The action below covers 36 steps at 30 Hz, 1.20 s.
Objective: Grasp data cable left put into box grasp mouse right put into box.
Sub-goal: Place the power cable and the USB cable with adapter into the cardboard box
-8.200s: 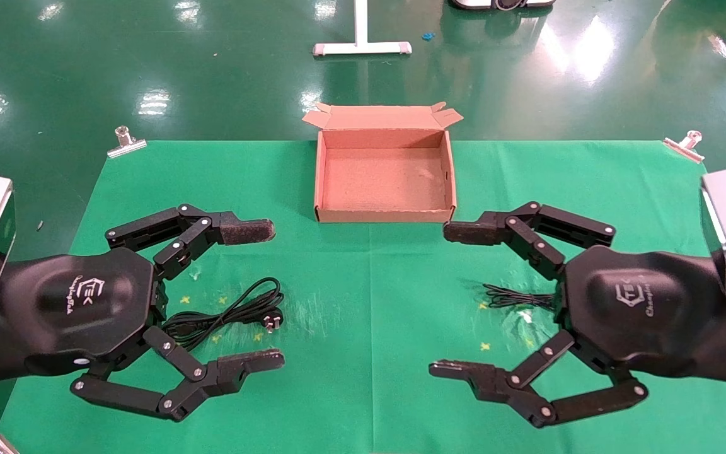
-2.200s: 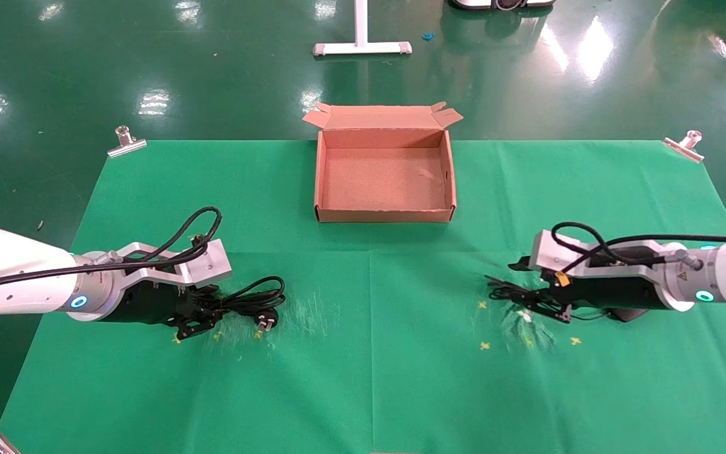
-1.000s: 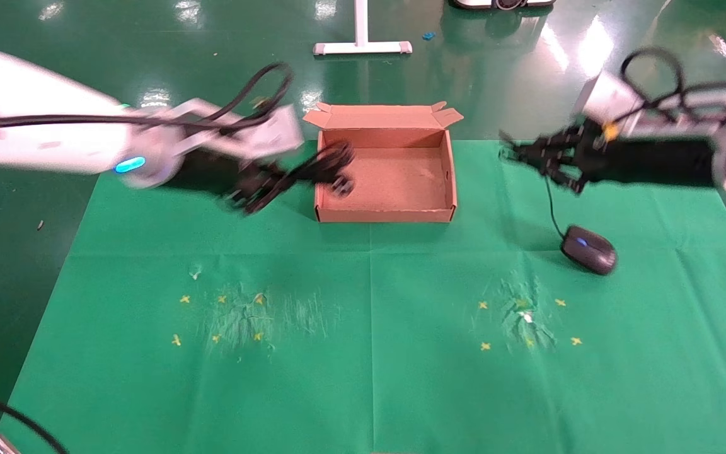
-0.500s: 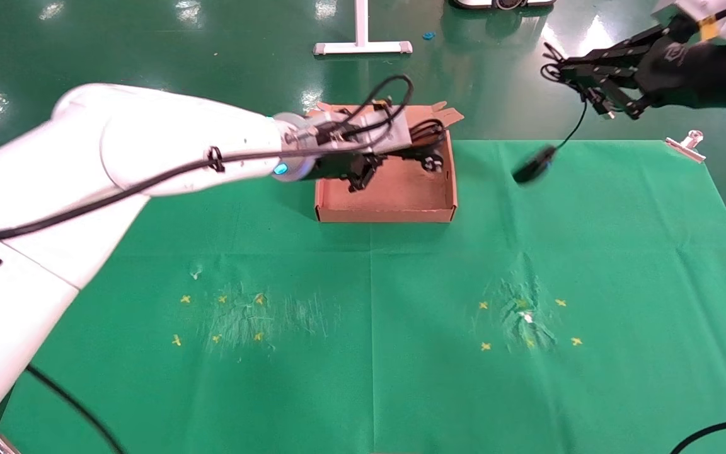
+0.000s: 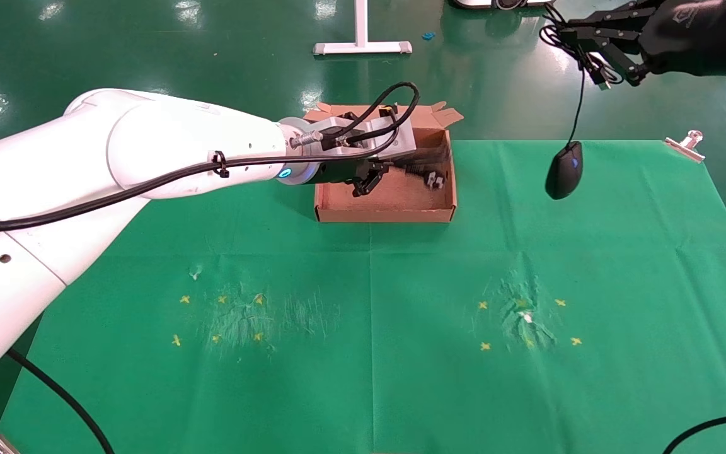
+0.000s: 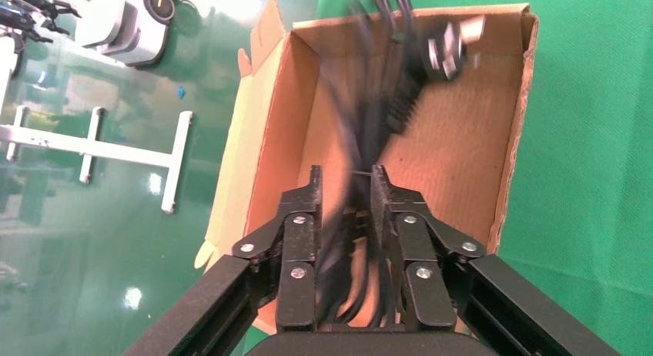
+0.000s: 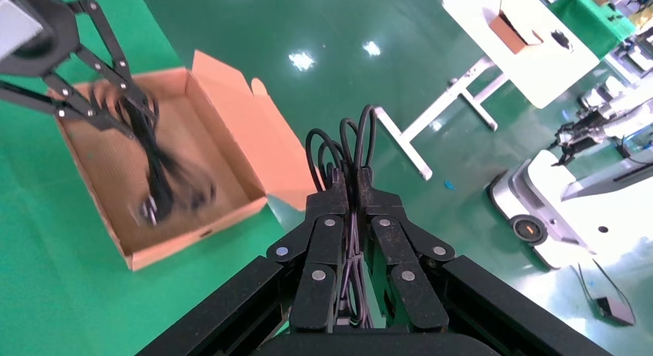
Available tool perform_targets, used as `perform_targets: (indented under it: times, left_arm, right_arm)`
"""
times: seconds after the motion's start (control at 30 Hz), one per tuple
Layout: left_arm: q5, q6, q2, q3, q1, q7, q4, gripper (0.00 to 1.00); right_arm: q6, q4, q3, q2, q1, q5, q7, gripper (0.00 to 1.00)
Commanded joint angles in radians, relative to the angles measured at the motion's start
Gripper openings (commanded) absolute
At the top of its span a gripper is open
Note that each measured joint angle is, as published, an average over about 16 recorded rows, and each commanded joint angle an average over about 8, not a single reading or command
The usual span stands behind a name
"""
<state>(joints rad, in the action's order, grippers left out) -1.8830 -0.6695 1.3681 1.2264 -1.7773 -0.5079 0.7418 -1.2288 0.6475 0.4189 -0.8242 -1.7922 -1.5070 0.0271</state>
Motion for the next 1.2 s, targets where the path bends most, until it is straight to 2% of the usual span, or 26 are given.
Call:
perform_targets:
  times: [0.03,0.23,0.4,0.67,1.0,1.2]
  left_arm:
    - [0.021,0.012,0.0,0.025,-0.006,0.004,-0.002,1.0]
    - [0.006,0.042,-0.021,0.051,-0.076,-0.067,-0.103,1.0]
    - [-0.05,0.022,-0.096,0.06,-0.15,-0.159,-0.149,1.0]
    - [-0.141,-0.032,-0.215,0.08,-0.179,-0.293,0.001,1.0]
    - [-0.259,-0.061,-0.264,0.097,-0.167,-0.458,0.149,1.0]
    - [-0.308,-0.075,-0.279,0.1,-0.161,-0.521,0.201,1.0]
  right_arm:
    - [-0.004,-0.004,-0.003,-0.001,-0.004,0.006,0.0,0.0]
    - [-0.009,-0.001,-0.004,-0.037,-0.017,0.019,0.03,0.0]
    - [0.009,-0.021,-0.002,-0.097,-0.036,0.024,0.066,0.0]
    - [0.016,-0.109,0.013,-0.225,-0.058,0.031,0.108,0.0]
    - [0.013,-0.213,0.052,-0.383,-0.037,0.016,0.11,0.0]
    - [0.046,-0.277,0.075,-0.429,-0.034,-0.016,0.125,0.0]
